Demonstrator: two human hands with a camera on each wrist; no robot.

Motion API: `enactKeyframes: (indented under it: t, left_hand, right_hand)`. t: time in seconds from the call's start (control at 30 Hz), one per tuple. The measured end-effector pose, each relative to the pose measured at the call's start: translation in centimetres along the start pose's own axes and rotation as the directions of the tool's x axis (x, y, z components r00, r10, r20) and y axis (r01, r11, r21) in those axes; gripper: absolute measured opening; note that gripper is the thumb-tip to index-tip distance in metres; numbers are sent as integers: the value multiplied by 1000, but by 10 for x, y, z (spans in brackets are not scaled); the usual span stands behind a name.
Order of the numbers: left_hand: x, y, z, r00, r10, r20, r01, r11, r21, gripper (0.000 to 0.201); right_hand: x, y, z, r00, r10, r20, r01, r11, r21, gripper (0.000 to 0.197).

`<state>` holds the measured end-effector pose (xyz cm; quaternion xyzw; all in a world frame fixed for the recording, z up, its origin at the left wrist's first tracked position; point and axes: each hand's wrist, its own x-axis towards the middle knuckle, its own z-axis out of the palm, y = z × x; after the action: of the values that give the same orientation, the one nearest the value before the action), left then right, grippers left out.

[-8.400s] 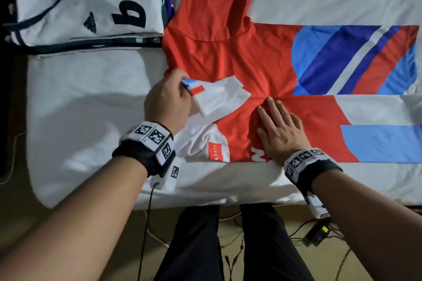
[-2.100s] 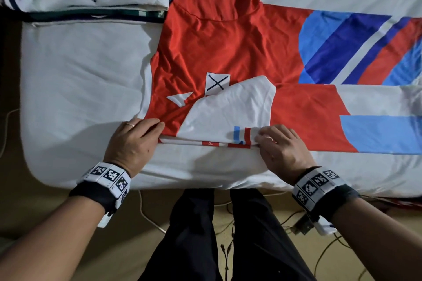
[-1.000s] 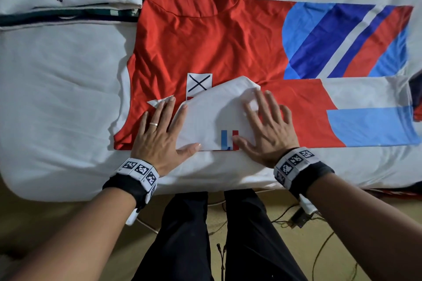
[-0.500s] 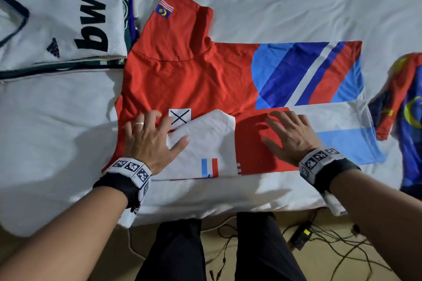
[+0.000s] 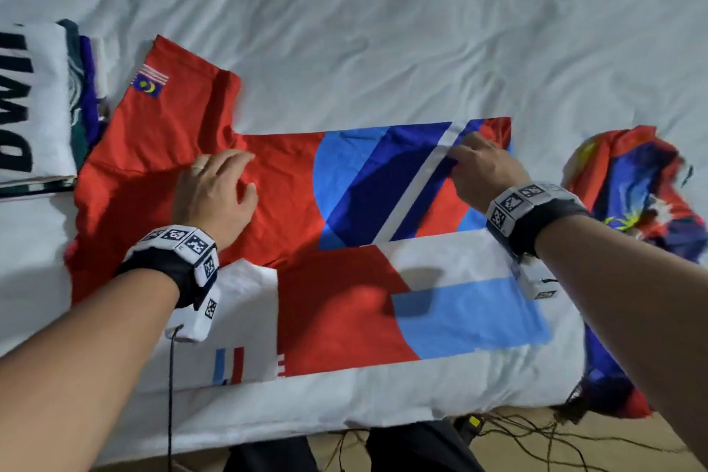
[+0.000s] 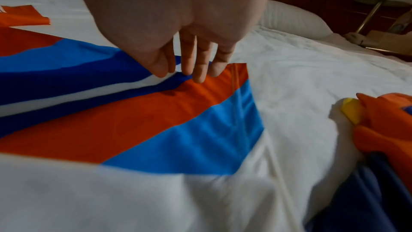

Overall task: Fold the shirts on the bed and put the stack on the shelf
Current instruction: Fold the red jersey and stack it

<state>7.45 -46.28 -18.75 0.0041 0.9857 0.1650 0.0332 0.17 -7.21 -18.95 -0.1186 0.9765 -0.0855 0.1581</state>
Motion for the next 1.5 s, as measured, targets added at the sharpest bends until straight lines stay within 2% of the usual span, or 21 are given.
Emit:
enactKeyframes:
  t: [0.17, 0.27, 0.37, 0.47, 0.6, 0.7, 0.83, 0.97, 1.07, 1.17, 1.3, 1.4, 1.5]
  left_hand:
    - [31, 9, 13, 982, -120, 145, 104, 988, 114, 64]
    - [42, 7, 17, 981, -117, 158, 84, 977, 198, 63]
    - [51, 8, 17, 979, -159, 128, 122, 959, 256, 54]
    - [52, 10, 15, 985, -143, 91, 108, 942, 318, 34]
    - [45, 9, 5, 989, -141, 49, 113, 924, 366, 18]
    - [34, 7, -4, 994, -112, 10, 101, 928, 360, 15]
    - [9, 7, -20, 995, -88, -52, 101, 928, 359, 12]
    - [-25, 11, -34, 991, -77, -106, 107, 940, 323, 19]
    - [-61, 13, -35, 995, -36, -95, 62, 956, 288, 18]
    - [-101, 8, -27, 997, 68, -47, -48, 939, 341, 21]
    - [-143, 2, -13, 989, 149, 9, -140, 905, 402, 25]
    - [-154, 2, -6, 984, 172, 35, -171, 894, 415, 30]
    - [-153, 4, -5, 976, 194, 99, -218, 886, 410, 37]
  right_hand:
    - [36, 45, 2, 999, -25, 46, 24, 1000, 18, 58]
    - [45, 52, 8, 999, -33, 17, 32, 999, 31, 52]
    - [50, 49, 6, 1000, -5, 2, 5, 1000, 21, 46]
    - [54, 48, 5, 1000, -4, -7, 4, 1000, -5, 41]
    - [52, 44, 1, 997, 7, -77, -8, 1000, -13, 20]
    - [41, 43, -5, 990, 42, -135, -47, 998, -36, 13]
    - [12, 41, -14, 966, 9, -260, -7, 1000, 8, 10]
    - [-32, 38, -14, 919, 22, -393, 7, 997, 72, 13]
    - [-73, 33, -1, 900, 47, -433, -11, 996, 86, 12]
    - [-116, 31, 20, 908, 105, -406, -77, 993, 85, 9]
    - [-161, 31, 52, 936, 83, -341, -74, 996, 38, 13]
    - [-173, 32, 63, 956, 102, -274, -103, 995, 14, 25]
    - [-176, 27, 58, 973, 142, -184, -151, 988, -36, 28]
